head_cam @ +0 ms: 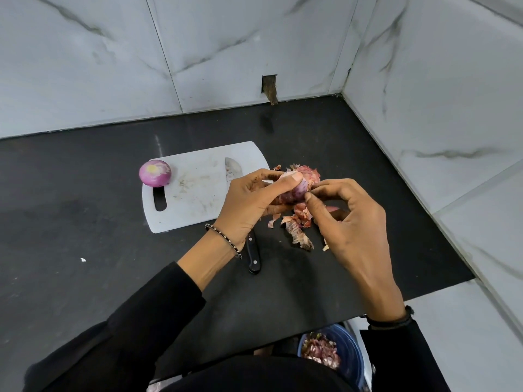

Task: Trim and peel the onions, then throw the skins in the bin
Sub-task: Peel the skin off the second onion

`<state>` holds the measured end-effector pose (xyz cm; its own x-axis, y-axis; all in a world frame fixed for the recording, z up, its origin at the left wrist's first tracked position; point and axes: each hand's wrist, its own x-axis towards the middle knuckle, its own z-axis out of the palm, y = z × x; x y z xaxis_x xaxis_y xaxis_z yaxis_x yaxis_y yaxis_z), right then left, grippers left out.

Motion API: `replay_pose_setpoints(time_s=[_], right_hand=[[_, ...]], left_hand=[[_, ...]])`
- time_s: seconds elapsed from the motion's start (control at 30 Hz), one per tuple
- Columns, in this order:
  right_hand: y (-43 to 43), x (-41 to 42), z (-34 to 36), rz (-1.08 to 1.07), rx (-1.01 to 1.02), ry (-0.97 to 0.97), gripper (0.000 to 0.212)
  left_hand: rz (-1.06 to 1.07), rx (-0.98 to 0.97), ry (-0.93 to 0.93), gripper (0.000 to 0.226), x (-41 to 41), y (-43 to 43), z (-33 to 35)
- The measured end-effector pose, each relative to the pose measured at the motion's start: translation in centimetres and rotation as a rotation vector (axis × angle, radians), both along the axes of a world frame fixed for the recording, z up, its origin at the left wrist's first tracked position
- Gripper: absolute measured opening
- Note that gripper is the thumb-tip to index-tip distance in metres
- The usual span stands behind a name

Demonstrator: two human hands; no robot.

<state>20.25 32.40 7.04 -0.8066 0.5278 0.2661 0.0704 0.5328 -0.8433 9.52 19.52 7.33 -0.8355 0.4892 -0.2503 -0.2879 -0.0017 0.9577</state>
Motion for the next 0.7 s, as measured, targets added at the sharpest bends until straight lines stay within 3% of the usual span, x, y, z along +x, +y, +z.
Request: replay_pose_setpoints(time_s=[0.27, 0.47, 0.7], right_hand=[[0.01, 0.12, 0.05, -0.027, -0.020, -0.022, 0.003], [0.11, 0.02, -0.23, 0.027, 0.098, 0.004, 0.018], [-0.26, -0.23, -0.43, -0.013, 0.106, 0.020, 0.006]], left_hand=[[-0.032, 0.043, -0.089, 0.029, 0.10, -0.25, -0.39], [-0.004, 0.045, -0.082, 0.028, -0.05, -0.03, -0.69], [0.011, 0.014, 0.027, 0.026, -0.28, 0.18, -1.04]])
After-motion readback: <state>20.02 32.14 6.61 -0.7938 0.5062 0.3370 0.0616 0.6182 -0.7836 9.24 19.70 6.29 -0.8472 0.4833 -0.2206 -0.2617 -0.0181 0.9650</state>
